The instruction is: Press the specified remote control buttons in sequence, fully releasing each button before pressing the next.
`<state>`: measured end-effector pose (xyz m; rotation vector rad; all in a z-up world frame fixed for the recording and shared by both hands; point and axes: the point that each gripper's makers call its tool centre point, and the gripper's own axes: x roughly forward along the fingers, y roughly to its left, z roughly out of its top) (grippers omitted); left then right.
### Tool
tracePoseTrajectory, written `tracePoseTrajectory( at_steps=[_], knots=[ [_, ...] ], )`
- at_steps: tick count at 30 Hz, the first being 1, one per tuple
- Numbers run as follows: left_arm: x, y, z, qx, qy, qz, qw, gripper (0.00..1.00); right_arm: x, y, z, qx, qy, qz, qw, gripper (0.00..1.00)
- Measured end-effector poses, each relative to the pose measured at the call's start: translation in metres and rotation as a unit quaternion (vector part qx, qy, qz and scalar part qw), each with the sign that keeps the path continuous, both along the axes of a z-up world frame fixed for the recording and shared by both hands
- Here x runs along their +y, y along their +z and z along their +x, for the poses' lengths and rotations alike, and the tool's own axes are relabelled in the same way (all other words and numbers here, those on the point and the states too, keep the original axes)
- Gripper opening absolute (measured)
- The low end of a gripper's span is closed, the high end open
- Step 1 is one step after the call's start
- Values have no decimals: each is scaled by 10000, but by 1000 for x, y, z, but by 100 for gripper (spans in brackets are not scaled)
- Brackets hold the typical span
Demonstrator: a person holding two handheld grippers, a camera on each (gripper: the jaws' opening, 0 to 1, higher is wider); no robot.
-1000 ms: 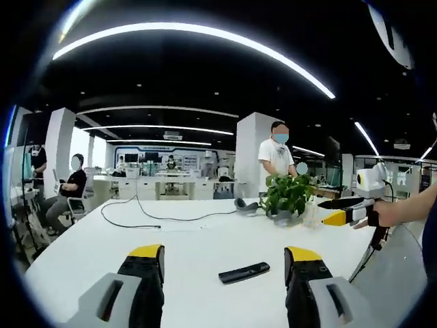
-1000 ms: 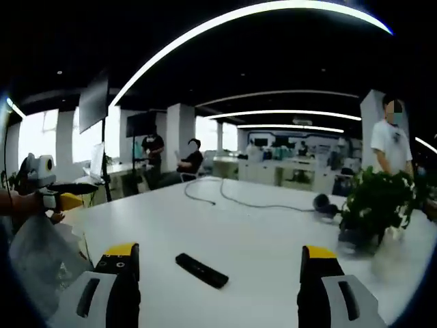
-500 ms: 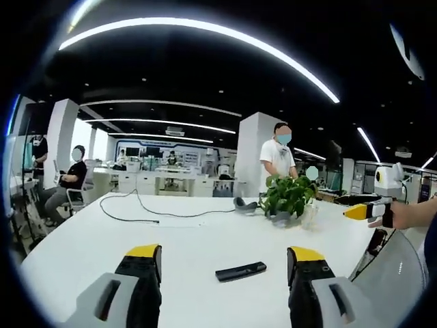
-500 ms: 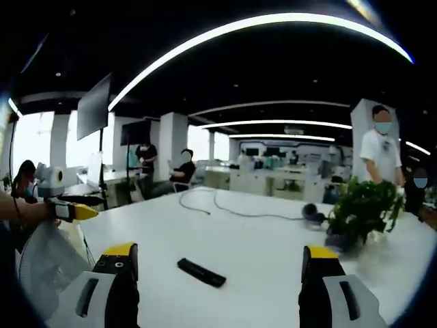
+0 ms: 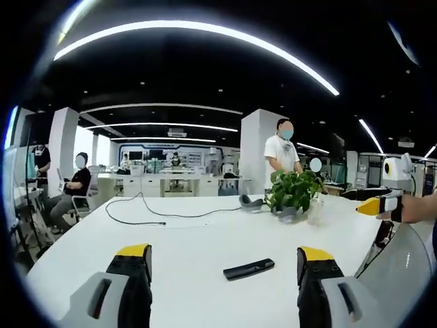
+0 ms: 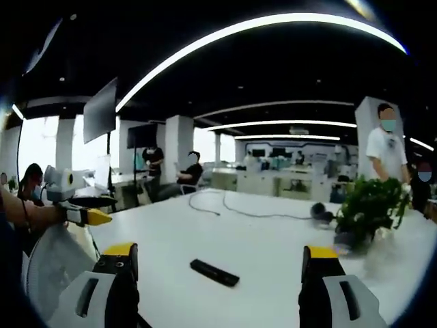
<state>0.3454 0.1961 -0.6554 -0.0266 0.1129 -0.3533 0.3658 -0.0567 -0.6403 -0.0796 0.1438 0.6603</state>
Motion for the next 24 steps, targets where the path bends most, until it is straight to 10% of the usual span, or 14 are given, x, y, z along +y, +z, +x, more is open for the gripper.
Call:
tracePoseTrajectory(
  at_steps=[24],
  knots=[
    [5,1,3,50,191,-165,9997,90,-7,-13,3,211,-23,-72,9997,98]
  ],
)
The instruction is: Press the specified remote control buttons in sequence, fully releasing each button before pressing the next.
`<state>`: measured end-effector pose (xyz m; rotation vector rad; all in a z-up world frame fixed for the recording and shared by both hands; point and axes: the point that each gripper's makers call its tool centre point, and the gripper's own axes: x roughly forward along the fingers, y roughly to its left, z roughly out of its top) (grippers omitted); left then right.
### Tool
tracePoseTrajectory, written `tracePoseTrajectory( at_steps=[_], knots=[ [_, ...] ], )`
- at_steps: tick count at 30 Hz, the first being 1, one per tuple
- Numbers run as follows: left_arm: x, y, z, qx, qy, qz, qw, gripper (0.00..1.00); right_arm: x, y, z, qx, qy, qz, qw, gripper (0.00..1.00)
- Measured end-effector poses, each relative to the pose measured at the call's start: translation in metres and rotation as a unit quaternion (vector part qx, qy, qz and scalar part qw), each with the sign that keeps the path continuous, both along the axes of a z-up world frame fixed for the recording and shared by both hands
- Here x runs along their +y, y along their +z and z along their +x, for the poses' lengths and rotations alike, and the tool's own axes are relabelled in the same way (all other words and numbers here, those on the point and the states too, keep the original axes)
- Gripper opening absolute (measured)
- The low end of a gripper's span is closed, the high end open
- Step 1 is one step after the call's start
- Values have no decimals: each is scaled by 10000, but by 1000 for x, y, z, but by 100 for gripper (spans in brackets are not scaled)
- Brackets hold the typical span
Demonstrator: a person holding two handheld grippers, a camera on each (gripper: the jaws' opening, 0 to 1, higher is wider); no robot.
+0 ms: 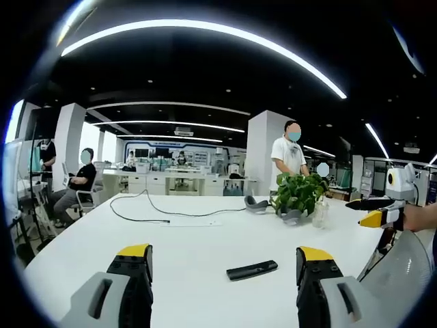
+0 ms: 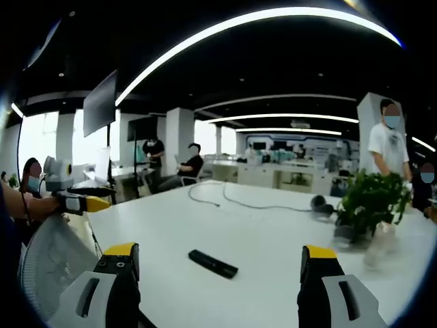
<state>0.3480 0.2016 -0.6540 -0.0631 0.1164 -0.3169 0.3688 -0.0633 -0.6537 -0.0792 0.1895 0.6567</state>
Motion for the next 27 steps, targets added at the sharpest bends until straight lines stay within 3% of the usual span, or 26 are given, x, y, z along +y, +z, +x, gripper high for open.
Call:
tracePoseTrajectory(
  at_steps=[27],
  knots=[
    [-1,0,0,75,-27,-47,10000,89,-2,-4,0,98,-27,-10,9999,96]
  ],
)
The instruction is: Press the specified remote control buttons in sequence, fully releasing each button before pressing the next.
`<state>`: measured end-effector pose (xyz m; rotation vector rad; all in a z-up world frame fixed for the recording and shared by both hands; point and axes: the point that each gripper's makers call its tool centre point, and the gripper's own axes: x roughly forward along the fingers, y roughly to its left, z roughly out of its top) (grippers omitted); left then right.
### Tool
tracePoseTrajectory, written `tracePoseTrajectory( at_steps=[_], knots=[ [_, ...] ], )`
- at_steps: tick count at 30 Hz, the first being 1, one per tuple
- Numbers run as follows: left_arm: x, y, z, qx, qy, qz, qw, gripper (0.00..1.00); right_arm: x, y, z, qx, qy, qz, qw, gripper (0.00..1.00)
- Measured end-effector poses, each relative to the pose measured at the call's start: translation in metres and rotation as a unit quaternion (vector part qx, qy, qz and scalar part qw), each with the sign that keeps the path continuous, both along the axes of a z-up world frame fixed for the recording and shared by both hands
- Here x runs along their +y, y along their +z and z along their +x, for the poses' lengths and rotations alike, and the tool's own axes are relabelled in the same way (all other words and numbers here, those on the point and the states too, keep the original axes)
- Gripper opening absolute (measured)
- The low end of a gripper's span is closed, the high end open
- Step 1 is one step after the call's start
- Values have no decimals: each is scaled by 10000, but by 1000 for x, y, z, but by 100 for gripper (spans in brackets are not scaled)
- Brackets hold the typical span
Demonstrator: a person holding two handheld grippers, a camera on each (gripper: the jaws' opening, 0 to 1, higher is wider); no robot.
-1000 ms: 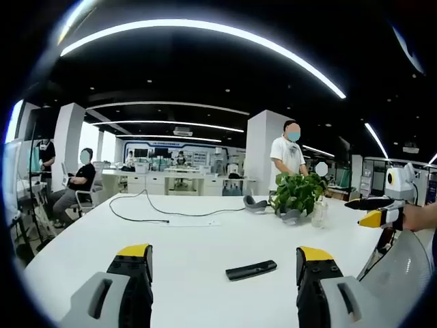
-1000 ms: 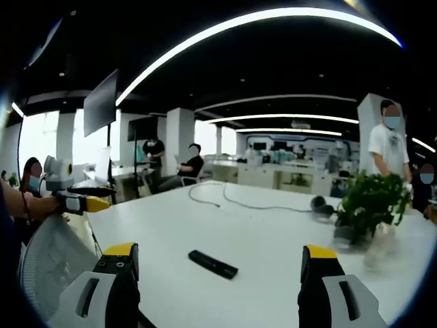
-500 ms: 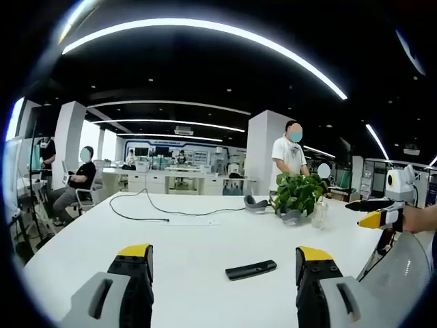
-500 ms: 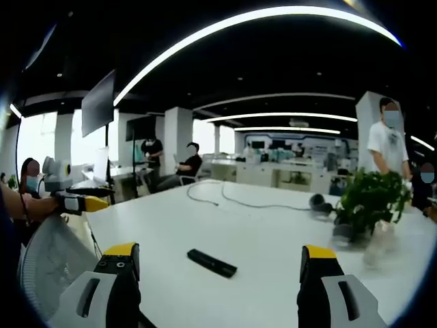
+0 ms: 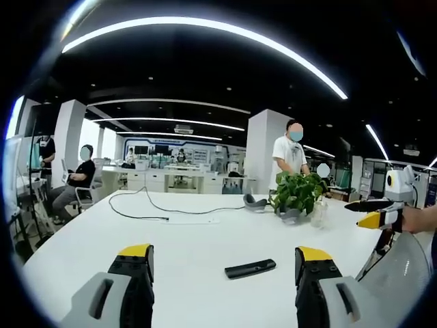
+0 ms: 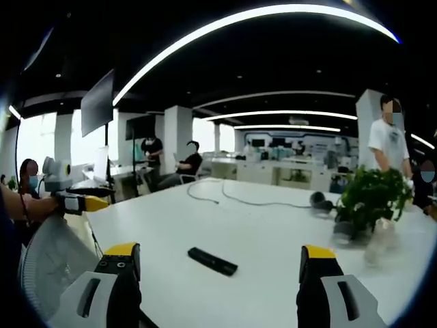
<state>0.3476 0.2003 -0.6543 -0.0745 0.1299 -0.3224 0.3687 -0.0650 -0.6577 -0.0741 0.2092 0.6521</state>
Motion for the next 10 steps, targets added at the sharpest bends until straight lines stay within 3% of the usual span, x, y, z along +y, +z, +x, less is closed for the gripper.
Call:
tracePoseTrajectory(
  at_steps=[10],
  knots=[
    [0,-2,0,36,-29,-7,10000,88,-1,-2,0,45,-15,-21,10000,95]
  ],
)
